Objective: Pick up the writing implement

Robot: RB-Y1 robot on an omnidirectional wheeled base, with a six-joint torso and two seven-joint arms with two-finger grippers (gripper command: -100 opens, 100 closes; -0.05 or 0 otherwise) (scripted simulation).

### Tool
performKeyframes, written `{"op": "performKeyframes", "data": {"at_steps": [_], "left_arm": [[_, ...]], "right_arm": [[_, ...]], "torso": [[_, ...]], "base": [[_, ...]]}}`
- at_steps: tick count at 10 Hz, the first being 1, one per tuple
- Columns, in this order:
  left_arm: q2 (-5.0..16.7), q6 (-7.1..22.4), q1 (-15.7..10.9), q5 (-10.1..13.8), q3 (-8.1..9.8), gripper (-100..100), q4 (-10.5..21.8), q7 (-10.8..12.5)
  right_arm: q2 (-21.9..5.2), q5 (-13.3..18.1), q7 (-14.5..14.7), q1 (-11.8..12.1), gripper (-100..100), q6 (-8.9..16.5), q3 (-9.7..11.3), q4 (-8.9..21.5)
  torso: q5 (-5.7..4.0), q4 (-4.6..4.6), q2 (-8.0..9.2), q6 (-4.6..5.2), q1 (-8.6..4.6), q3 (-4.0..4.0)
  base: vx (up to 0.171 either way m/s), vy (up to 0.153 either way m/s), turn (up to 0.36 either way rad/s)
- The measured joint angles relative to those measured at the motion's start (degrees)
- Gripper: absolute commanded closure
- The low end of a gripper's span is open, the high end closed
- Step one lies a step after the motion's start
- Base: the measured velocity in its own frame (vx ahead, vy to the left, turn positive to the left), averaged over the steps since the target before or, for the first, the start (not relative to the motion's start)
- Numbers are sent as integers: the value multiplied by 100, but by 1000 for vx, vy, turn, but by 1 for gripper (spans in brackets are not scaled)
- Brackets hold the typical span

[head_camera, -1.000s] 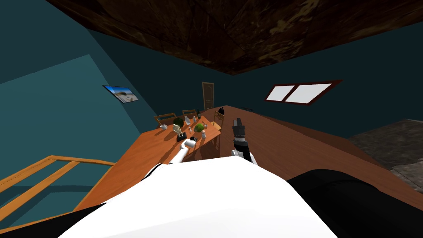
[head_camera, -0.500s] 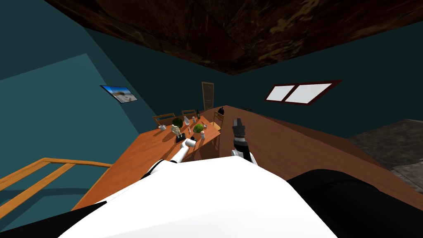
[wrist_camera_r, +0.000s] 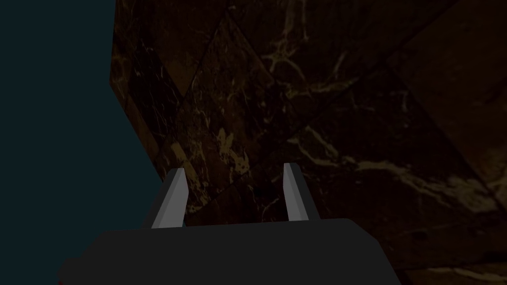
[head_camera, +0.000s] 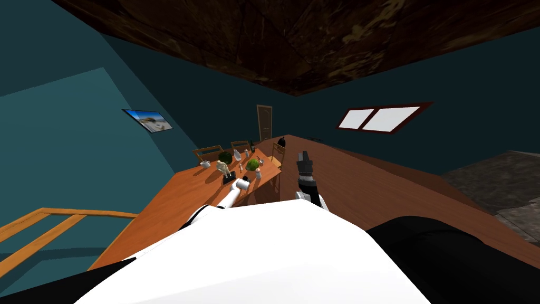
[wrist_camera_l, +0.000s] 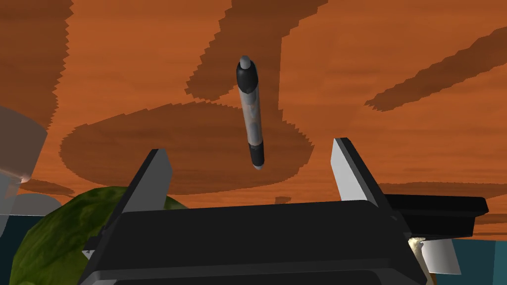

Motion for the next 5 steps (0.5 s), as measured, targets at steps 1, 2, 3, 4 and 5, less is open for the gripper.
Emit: {"op": "performKeyframes", "data": {"at_steps": [1,2,3,4,5], "left_arm": [[14,-103,67,-25,-9,-100,39,43],[15,-124,75,-28,-10,100,42,53],[15,-122,74,-27,-10,100,41,52],[21,-118,77,-29,-9,100,44,51],[18,-119,75,-29,-10,100,43,50]], "right_arm": [[0,0,0,0,0,0,0,0],[0,0,0,0,0,0,0,0],[0,0,0,0,0,0,0,0],[0,0,0,-1,0,0,0,0],[0,0,0,-1,0,0,0,0]], "torso": [[0,-1,-4,0,0,-2],[0,1,6,0,0,3],[0,3,15,0,0,8],[4,5,17,5,-1,10],[3,4,18,2,0,10]], "base": [[33,1,-5],[6,0,1],[0,0,0],[0,0,0],[0,0,0]]}}
